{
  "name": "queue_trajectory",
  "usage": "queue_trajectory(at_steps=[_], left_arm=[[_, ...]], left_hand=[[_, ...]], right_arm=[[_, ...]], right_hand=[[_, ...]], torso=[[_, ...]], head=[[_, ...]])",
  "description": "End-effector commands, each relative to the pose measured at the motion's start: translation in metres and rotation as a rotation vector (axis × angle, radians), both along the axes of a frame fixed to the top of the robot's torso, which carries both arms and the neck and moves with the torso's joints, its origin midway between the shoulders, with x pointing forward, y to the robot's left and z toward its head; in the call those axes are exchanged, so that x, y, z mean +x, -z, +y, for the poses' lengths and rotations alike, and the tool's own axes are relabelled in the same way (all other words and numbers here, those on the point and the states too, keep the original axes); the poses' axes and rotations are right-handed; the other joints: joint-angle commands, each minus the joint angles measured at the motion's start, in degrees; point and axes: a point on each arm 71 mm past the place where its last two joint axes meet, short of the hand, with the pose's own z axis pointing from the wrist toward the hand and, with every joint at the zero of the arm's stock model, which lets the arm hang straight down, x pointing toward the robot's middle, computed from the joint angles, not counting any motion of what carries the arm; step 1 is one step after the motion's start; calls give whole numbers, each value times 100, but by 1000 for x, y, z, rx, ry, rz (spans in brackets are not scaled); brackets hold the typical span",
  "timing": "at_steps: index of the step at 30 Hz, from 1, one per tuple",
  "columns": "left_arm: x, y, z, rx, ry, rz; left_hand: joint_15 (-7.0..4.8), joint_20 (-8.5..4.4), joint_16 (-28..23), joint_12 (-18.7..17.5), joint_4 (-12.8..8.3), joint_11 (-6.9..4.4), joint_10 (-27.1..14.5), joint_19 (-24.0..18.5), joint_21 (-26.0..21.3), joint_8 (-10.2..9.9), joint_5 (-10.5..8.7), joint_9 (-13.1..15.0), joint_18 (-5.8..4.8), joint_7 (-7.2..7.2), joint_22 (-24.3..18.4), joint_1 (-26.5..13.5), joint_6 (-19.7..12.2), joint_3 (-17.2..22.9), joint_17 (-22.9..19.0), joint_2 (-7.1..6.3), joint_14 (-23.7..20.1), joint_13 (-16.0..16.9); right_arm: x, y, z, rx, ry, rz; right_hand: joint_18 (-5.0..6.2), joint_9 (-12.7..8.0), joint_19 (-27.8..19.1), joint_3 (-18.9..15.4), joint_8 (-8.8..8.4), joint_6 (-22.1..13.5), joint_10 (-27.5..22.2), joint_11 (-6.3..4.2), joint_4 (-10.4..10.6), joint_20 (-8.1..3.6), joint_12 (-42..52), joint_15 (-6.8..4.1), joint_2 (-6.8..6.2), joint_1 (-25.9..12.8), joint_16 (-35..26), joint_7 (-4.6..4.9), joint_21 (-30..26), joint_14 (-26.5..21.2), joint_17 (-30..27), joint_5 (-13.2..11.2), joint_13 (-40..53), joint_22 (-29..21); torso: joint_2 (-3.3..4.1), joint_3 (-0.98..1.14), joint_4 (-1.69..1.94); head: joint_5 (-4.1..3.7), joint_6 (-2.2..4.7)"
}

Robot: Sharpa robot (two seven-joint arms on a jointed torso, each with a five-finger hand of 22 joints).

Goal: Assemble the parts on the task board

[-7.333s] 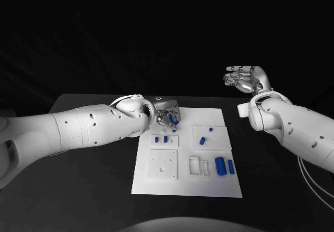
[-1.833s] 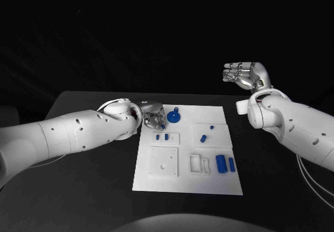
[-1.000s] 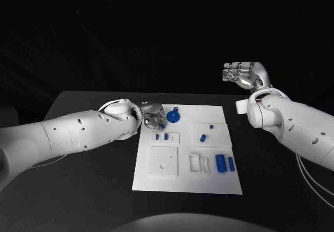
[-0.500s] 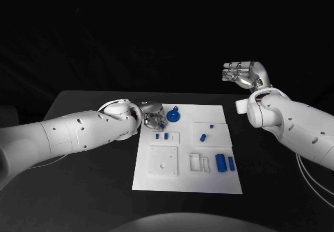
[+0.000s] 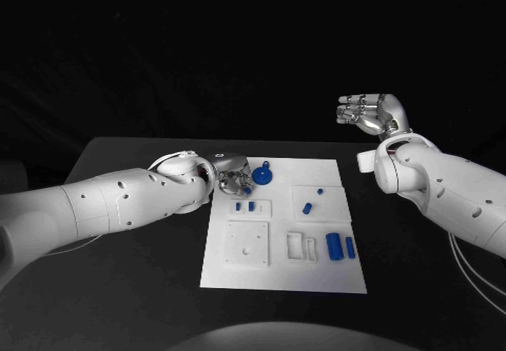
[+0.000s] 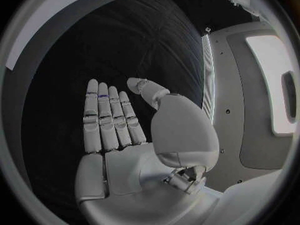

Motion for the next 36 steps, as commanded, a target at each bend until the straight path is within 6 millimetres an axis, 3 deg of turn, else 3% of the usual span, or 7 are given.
queue_trajectory(at_steps=[1,27,36], left_arm=[[-1,-2,-4,-8,21,-28],[-3,4,-3,92,9,18],[-4,4,-5,85,16,17]], left_hand=[[-27,-21,26,2,-11,-7,18,-21,16,9,4,-2,-6,8,106,-5,23,-22,3,44,-28,1],[-21,-14,44,4,-17,-3,9,-40,26,13,-9,1,-3,11,107,7,15,-34,5,59,-52,2],[-23,-16,47,3,-12,-4,12,-32,31,12,-9,0,-2,10,105,-2,21,-42,3,64,-48,2]], right_arm=[[0,0,1,0,-16,2],[0,0,0,-2,-17,3],[0,0,1,-1,-17,0]], right_hand=[[-32,6,-22,-25,11,-34,0,27,-15,-28,-31,18,50,1,-31,14,-25,-1,-5,21,-8,-3],[-30,6,-35,-39,11,-37,-9,29,-21,-23,-30,21,54,16,-31,13,-25,-12,-5,18,-8,-3],[-29,7,-30,-38,12,-28,-5,27,-22,-25,-29,20,56,17,-30,12,-22,-9,-5,20,-8,-2]], torso=[[1,2,0],[-1,-7,4],[-1,-1,4]], head=[[-4,0],[-13,-23],[-11,-24]])
